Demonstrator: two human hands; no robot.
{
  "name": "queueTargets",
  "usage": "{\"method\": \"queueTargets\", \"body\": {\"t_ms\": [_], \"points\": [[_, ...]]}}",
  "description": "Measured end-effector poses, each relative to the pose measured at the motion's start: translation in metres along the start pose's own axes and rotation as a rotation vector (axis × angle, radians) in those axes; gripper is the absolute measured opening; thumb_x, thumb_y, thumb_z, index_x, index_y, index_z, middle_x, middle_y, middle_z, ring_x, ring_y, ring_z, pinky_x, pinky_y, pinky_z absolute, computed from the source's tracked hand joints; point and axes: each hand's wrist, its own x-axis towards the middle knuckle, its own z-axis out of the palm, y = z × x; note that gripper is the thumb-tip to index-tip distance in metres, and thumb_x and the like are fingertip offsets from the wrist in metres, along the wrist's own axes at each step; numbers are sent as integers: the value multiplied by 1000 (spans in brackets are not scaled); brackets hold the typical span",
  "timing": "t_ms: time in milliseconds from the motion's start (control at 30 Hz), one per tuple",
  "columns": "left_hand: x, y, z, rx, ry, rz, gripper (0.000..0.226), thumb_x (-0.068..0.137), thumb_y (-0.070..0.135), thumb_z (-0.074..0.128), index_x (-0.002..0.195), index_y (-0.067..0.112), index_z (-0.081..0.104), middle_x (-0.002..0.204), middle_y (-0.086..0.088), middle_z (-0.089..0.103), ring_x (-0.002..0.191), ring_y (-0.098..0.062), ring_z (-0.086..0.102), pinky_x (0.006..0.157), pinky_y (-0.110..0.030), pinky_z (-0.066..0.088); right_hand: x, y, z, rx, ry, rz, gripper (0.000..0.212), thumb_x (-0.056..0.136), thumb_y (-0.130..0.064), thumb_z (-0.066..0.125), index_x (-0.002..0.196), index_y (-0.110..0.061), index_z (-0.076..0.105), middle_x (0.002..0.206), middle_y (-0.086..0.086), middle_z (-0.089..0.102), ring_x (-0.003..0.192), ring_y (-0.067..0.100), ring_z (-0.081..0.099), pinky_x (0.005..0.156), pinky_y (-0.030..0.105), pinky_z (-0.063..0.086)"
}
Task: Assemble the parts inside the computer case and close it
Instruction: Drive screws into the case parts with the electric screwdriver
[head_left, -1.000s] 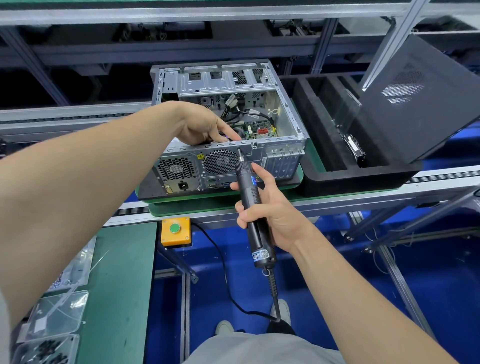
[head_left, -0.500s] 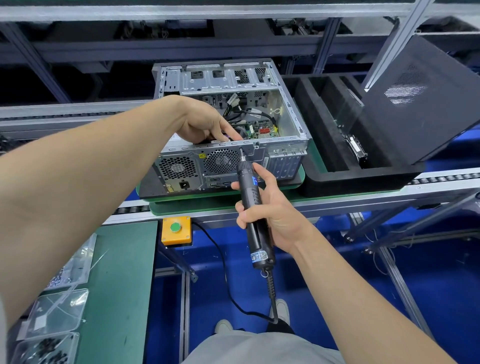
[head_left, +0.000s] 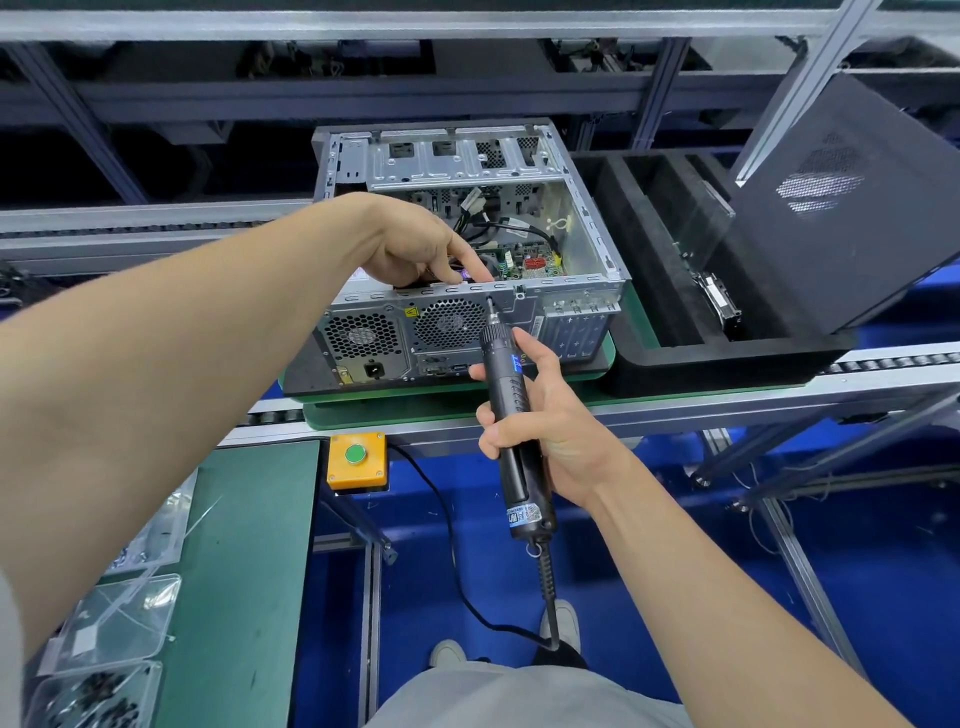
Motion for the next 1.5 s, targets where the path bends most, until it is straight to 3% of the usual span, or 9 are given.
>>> {"method": "queueTargets", "body": {"t_ms": [234,334,434,567,734,834,1067,1268,1501], "points": [[-4,-5,0,82,-2,118,43,100,-7,49,115,25,75,158,5,38,148,-18,27,119,-42,29,-1,-1,0,24,-7,0,118,65,24,64,154,-42,25,141,23,50,71,25,57,60,38,53],[-7,-7,-1,54,18,152,44,100,-5,52,119,30,70,155,3,35,117,-15,46,88,-35,41,-1,-1,0,24,-5,-3,118,64,24,63,154,-42,25,141,23,51,70,25,56,60,38,53],[-8,-7,0,30,26,143,42,100,-2,54,126,30,60,135,-9,43,93,-27,49,69,-29,42,0,-1,0,28,-3,-5,117,64,24,63,154,-41,26,141,23,51,70,25,56,59,38,53],[-7,-5,4,57,37,134,31,102,-2,51,125,12,67,145,-1,49,138,-16,39,96,-24,39,1,0,0,22,-1,-8,119,63,25,63,154,-42,27,140,22,51,72,25,56,59,39,51],[-6,-6,2,55,43,128,32,102,-4,48,125,9,66,151,-5,47,143,-28,38,108,-37,32,0,0,-1,25,-6,-4,117,64,24,64,153,-43,28,141,22,51,71,25,56,60,40,51],[-6,-4,3,17,24,127,32,101,-8,47,122,7,66,151,-7,47,147,-24,32,119,-40,26,0,-1,-1,23,-4,-3,117,63,24,64,152,-43,29,142,22,51,71,25,56,60,40,51],[-5,-4,2,-5,19,119,33,101,-9,47,123,6,66,149,-7,47,146,-23,32,120,-42,26,3,0,-4,15,-19,-7,120,61,23,67,152,-44,27,140,21,51,73,24,56,59,38,51],[-7,-4,5,-44,17,106,35,101,-10,45,131,0,60,129,3,58,127,-18,48,90,-28,43,4,2,-5,34,-20,-5,114,64,24,63,148,-46,31,137,20,52,69,26,53,57,38,51],[-4,-6,4,-21,31,109,35,100,-9,46,125,4,65,127,-2,58,119,-23,50,103,-38,41,5,2,-3,30,38,7,97,77,12,71,147,-44,34,131,19,57,59,24,52,54,35,51]]}}
